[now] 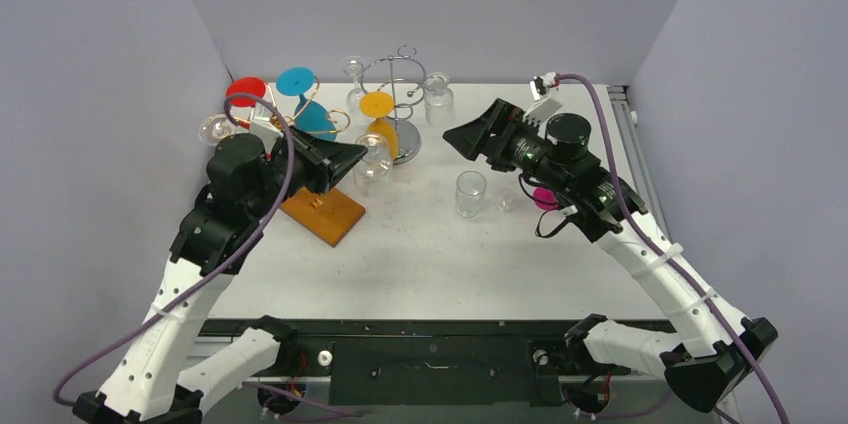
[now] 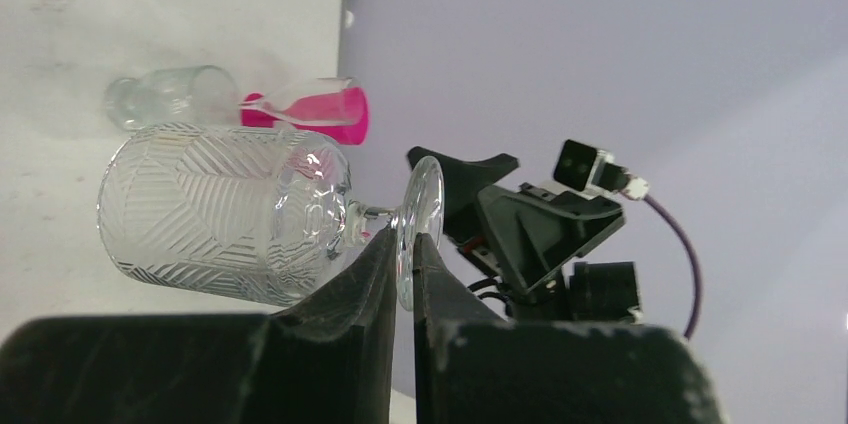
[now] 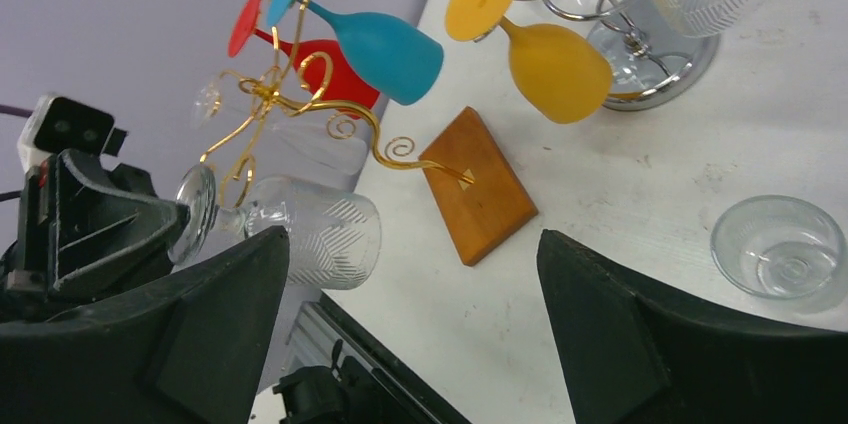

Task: Take the wine glass off the wine glass rack
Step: Place the wine glass at the center of the board.

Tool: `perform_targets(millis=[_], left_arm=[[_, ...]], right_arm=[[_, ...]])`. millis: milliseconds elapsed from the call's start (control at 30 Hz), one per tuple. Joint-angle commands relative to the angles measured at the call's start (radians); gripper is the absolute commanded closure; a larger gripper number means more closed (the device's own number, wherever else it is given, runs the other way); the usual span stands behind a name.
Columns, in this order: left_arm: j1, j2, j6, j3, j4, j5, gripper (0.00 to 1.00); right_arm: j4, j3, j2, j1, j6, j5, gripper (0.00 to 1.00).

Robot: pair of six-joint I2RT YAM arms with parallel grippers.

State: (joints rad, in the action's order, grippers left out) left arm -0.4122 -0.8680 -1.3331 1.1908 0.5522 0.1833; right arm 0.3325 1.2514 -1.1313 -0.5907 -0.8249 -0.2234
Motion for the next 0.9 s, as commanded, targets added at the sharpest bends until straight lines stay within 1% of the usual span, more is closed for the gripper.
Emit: perform_targets(millis=[0, 133, 267, 367, 567, 700, 867], left_arm=[[-0.053, -0.08, -0.081, 0.132, -0.28, -0.042, 1.0], [-0.057, -0.146, -0.144, 0.177, -0.371, -0.018, 1.0], [-0.065, -0.196, -0.202, 0.194, -0.469, 0.0, 1.0], [-0.081, -0.227, -0.233, 0.206, -0.509, 0.003, 1.0], [-0.117, -0.276, -0.279, 0.221, -0.599, 0.005, 1.0], [-0.141, -0.308, -0.289, 0.245, -0.622, 0.003, 1.0], [-0.156, -0.331, -0.297, 0.268, -0.643, 0.003, 1.0]], right_arm=[[-0.263, -0.093, 0.08, 0.005, -0.063, -0.046, 0.09], [-0.487, -0.211, 0.147, 0.011, -0.122, -0.067, 0.02], [-0.63, -0.27, 0.171, 0.026, -0.168, -0.094, 0.0], [-0.733, -0.301, 0.153, 0.043, -0.237, -0.13, 0.0], [-0.946, -0.34, 0.068, 0.059, -0.358, -0.187, 0.0], [-1.006, -0.351, 0.037, 0.064, -0.393, -0.192, 0.0], [-1.019, -0.356, 0.017, 0.069, -0.405, -0.191, 0.0]])
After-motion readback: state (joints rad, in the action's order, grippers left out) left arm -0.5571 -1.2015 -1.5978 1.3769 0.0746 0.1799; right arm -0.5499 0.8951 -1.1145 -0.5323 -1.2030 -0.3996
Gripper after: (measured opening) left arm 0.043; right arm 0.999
